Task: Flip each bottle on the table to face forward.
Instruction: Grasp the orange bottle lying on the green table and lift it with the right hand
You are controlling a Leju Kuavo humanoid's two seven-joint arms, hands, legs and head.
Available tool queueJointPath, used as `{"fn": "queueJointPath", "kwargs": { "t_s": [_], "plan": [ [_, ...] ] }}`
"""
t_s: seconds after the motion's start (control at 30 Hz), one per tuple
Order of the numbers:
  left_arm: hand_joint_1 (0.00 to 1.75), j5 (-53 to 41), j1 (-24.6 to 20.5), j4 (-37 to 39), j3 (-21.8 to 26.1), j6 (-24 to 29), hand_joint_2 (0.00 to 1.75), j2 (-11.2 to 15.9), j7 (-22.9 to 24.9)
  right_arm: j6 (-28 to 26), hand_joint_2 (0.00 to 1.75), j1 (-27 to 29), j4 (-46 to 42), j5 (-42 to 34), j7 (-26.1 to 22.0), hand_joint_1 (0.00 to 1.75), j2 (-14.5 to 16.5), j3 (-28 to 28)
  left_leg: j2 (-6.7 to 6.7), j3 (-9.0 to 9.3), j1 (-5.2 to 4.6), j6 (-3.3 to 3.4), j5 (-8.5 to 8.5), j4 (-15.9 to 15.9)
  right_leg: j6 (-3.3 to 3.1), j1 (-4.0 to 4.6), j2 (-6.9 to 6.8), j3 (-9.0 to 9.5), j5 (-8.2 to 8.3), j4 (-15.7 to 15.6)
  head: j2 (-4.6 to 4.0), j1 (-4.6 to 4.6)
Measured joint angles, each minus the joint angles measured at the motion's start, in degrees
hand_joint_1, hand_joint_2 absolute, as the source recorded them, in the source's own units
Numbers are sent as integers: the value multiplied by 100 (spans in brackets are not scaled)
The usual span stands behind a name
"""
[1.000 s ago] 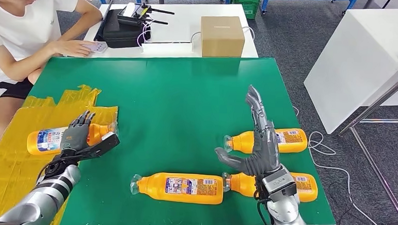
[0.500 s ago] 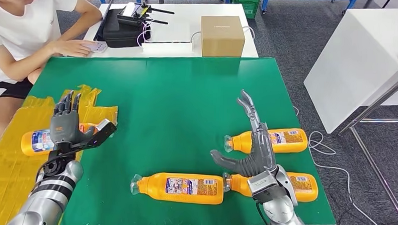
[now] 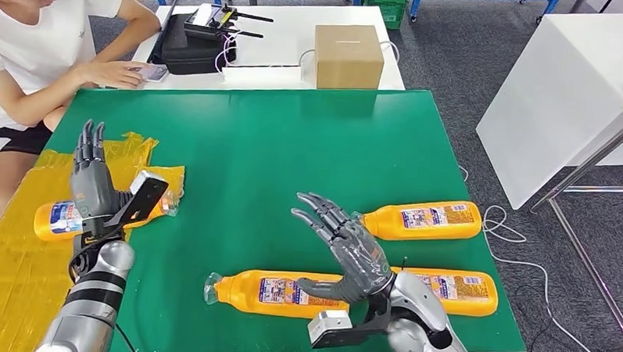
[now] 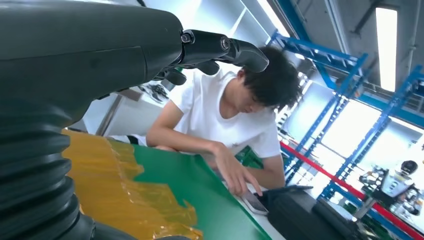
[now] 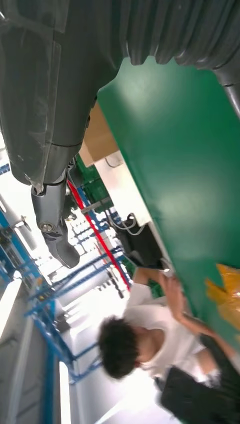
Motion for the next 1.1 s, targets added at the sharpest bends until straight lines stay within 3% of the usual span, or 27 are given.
{"fn": "queueJointPath", "kwargs": {
  "t_s": [0.1,0.2,0.3,0.6,0.9,1.1],
  "plan": [
    [0,557,58,-101,-127,-331,175,-14,-54,-55,175,-52,101,263,151,0,-75,185,2,0,0,0,0,0,0,0,1,0,0,1,0,1],
    [0,1546,192,-353,-298,-1096,175,-65,-167,-61,175,-77,232,550,324,0,-135,413,4,2,0,0,0,0,0,1,2,0,0,0,0,1],
    [0,1875,331,-585,-480,-1431,175,-134,-223,-52,175,-86,415,644,384,0,-150,640,1,-2,0,0,0,0,0,1,0,-1,0,0,0,1],
    [0,2122,500,-749,-911,-1457,175,-305,-328,23,175,-219,1117,726,669,0,-67,1193,0,-5,0,1,-1,0,0,-2,1,-1,0,-1,0,-1],
    [0,2286,685,-937,-1134,-1443,175,-397,-327,55,175,-403,1667,887,1183,0,30,1338,0,-3,0,1,-1,0,0,0,1,-3,0,0,0,-1],
    [0,2286,709,-940,-1183,-1432,175,-413,-324,69,175,-473,1884,884,1226,0,66,1370,0,-3,1,1,-1,0,0,0,1,-2,0,0,0,-1]
  ]
}}
